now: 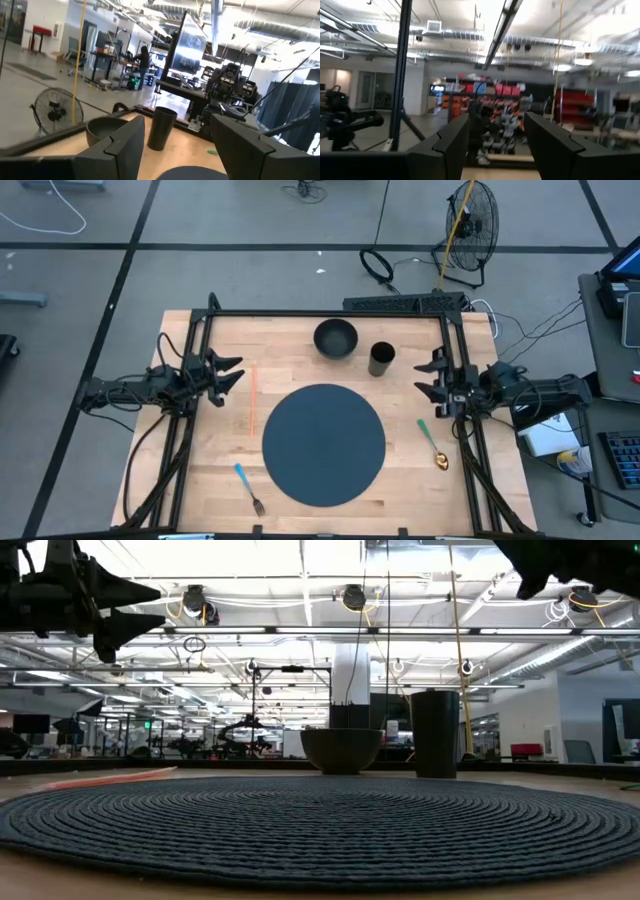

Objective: Pick & Place Utensil
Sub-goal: Put the black bowl on the left of the blue mat

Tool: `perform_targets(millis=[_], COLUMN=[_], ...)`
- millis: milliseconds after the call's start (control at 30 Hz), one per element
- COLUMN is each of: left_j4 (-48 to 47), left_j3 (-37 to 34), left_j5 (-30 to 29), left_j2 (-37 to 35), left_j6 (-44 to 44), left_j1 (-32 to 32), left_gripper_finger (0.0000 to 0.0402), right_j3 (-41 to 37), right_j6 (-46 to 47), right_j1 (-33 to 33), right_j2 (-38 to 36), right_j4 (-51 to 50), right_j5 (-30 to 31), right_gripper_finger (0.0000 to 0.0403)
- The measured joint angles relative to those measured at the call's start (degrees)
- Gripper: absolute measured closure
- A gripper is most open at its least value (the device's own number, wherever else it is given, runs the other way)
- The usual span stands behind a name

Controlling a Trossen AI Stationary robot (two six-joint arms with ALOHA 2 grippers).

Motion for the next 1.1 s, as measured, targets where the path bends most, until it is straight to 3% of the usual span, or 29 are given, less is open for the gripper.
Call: perform_targets(millis=[267,667,833,1100], left_j4=[-0.01,0.83,8.78,4.99], left_j3=[0.0,0.28,0.87,12.3], left_j5=[0.07,2.11,13.12,13.58], left_j2=[0.0,0.02,0.02,5.85], left_j6=[-1.41,-3.88,4.18,13.38], left_j1=[-0.02,0.82,1.3,2.24], left_gripper_finger=[0.0169,0.0169,0.0169,0.0169], right_j3=[10.83,16.38,16.38,16.38], right_j6=[4.18,3.1,1.9,0.17], right_j1=[0.0,0.0,-0.02,-0.07], right_j2=[7.63,13.97,14.75,15.19], right_j4=[-13.56,-13.37,-13.37,-13.31], right_j5=[0.19,0.28,0.31,4.63], right_gripper_finger=[0.0216,0.0216,0.0216,0.0216])
